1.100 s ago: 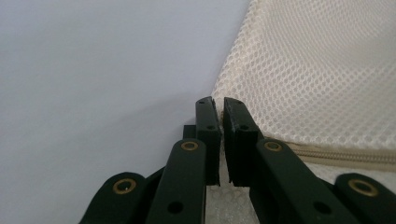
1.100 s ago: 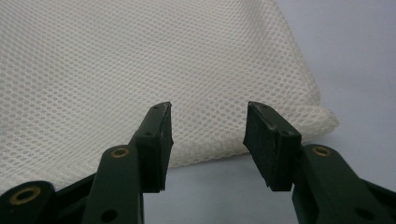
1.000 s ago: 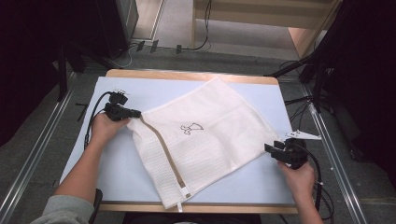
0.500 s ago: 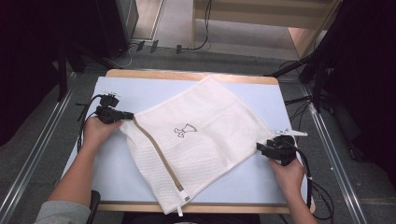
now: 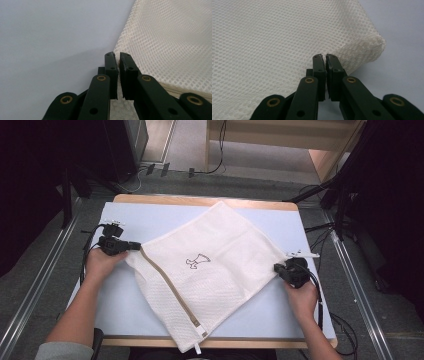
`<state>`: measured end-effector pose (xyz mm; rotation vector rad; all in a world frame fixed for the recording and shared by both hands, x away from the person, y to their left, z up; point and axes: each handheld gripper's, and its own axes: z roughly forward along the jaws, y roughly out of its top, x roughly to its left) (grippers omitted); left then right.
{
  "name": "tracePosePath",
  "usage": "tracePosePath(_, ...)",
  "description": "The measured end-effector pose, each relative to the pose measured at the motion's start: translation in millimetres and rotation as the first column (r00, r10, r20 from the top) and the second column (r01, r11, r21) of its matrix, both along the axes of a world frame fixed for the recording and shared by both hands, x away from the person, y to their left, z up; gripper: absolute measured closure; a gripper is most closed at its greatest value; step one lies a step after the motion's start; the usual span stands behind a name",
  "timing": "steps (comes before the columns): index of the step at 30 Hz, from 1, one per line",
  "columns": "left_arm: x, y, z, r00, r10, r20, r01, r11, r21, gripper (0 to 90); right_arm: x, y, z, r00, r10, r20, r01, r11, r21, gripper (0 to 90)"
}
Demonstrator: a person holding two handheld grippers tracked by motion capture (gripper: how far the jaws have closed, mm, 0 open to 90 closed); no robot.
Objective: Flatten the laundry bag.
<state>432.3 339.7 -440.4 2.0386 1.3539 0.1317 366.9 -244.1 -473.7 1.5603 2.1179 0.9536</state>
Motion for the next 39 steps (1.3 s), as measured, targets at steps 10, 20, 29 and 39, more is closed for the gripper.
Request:
tracePosePath(10,-29.2,4.1,8.2,0.9999,-0.011,0.008,0.011,0.9994,-0.032,86.5,37.0,-5.2,3.4,0.9998,-0.015,0.014,0.014,1.000,0.024,88.8)
tracePosePath(20,-71.4,7.1,12.5,0.9996,-0.028,-0.010,0.027,0.9985,-0.047,86.6,70.3,3.0,9.2,0.9998,-0.003,0.020,0.002,0.998,0.066,88.8)
tracePosePath(29,-80.2,15.2,12.1,0.9997,-0.020,0.011,0.020,0.9988,-0.045,67.0,81.2,13.5,9.9,0.9994,0.030,0.016,-0.031,0.997,0.074,71.5)
tracePosePath(39,-46.5,-8.5,13.5,0.9974,-0.069,0.019,0.070,0.9973,-0.024,55.5,50.7,9.8,23.1,0.9984,0.052,0.020,-0.054,0.994,0.099,59.3)
